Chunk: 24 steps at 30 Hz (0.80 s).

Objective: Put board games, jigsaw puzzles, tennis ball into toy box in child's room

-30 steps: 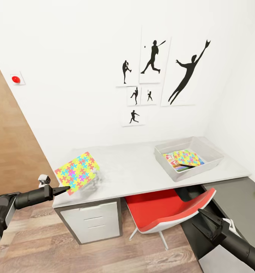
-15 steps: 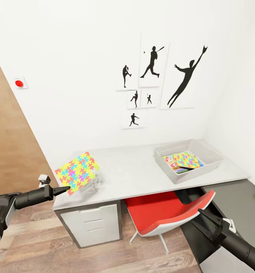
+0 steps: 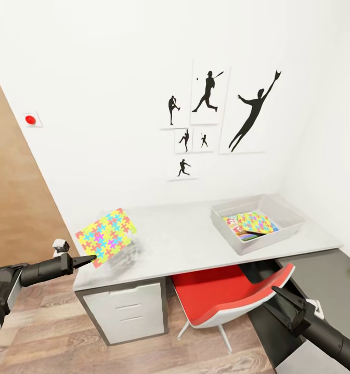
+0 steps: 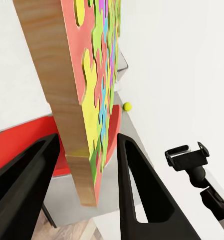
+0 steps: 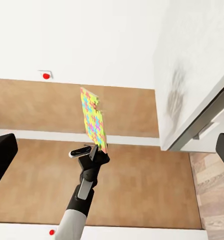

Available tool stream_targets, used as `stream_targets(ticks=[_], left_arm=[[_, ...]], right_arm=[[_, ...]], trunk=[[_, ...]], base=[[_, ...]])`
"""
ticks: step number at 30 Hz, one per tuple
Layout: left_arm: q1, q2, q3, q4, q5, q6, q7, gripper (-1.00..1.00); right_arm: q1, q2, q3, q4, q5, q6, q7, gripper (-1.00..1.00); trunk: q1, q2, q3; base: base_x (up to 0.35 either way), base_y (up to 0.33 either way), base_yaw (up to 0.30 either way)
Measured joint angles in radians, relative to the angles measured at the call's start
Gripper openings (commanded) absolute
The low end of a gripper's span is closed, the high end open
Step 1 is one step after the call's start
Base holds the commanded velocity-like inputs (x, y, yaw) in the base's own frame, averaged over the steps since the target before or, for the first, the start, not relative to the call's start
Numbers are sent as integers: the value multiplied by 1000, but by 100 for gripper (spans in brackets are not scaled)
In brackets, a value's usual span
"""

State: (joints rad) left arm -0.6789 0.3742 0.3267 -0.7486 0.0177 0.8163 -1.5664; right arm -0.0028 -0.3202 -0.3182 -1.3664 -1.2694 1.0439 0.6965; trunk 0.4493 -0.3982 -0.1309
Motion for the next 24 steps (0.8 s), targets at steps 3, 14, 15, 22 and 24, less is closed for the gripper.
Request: stream_targets(ticks=[3, 14, 15, 22, 24], left_arm=[[0, 0, 0, 0, 0, 0, 0, -100], [0, 0, 0, 0, 0, 0, 0, -100], [0, 0, 0, 0, 0, 0, 0, -100], [0, 0, 0, 0, 0, 0, 0, -100], [0, 0, 0, 0, 0, 0, 0, -100]], right_arm=[[0, 0, 0, 0, 0, 0, 0, 100], [0, 0, -1, 0, 0, 0, 0, 100], [0, 0, -1, 0, 0, 0, 0, 100], [0, 0, -1, 0, 0, 0, 0, 100], [0, 0, -2, 0, 0, 0, 0, 100]], trunk=[[0, 0, 5], [0, 0, 23], [0, 0, 25], [0, 0, 37], [0, 0, 40]], base=[[0, 0, 0], [0, 0, 0], [0, 0, 0], [0, 0, 0], [0, 0, 0]])
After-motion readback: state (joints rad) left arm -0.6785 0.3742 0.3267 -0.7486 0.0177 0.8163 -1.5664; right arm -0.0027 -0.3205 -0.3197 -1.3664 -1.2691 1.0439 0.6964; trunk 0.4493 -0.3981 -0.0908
